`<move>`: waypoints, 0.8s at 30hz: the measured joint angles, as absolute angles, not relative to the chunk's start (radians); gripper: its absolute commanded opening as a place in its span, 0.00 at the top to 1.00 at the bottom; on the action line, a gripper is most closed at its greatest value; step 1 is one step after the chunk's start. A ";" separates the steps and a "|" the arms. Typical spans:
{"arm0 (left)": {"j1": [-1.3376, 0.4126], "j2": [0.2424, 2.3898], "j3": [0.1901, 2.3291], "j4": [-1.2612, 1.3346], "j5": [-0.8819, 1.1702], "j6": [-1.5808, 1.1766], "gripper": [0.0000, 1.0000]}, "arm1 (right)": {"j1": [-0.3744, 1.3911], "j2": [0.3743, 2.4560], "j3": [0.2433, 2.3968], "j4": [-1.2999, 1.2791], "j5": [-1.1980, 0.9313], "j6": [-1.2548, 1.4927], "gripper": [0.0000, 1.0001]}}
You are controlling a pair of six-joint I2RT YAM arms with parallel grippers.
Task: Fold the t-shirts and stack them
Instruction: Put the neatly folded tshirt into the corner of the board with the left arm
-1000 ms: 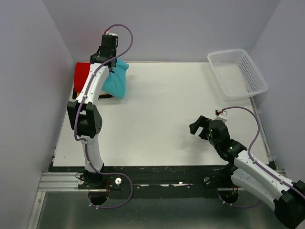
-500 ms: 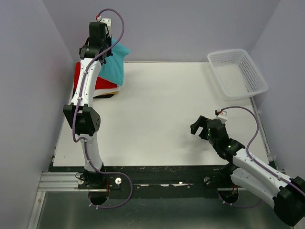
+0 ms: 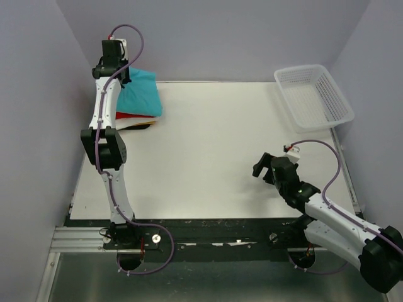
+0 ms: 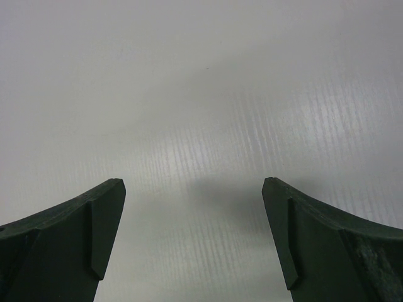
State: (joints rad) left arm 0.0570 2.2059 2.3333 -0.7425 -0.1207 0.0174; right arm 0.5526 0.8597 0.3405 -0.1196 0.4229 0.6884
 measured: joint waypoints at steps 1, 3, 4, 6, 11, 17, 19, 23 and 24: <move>0.072 2.209 2.334 -0.743 -0.118 0.017 1.00 | 0.553 0.865 0.340 -0.120 0.426 0.688 0.00; 0.096 2.214 2.338 -0.743 -0.113 0.019 1.00 | 0.553 0.875 0.340 -0.119 0.431 0.688 0.00; 0.107 2.218 2.342 -0.743 -0.110 0.019 1.00 | 0.553 0.880 0.340 -0.118 0.432 0.688 0.00; 0.120 2.225 2.350 -0.742 -0.104 0.019 1.00 | 0.553 0.889 0.340 -0.116 0.433 0.688 0.00; 0.149 2.259 2.375 -0.731 -0.089 0.031 0.98 | 0.553 0.910 0.341 -0.113 0.435 0.688 0.00; 0.164 2.302 2.383 -0.690 -0.080 0.049 0.92 | 0.553 0.950 0.346 -0.114 0.440 0.688 0.00; 0.170 2.324 2.405 -0.675 -0.075 0.052 0.89 | 0.553 0.962 0.355 -0.114 0.442 0.690 0.00; 0.177 2.357 2.439 -0.636 -0.076 0.067 0.23 | 0.553 0.974 0.377 -0.115 0.441 0.693 0.00; 0.177 2.360 2.444 -0.630 -0.077 0.068 0.02 | 0.553 0.974 0.381 -0.115 0.441 0.696 0.00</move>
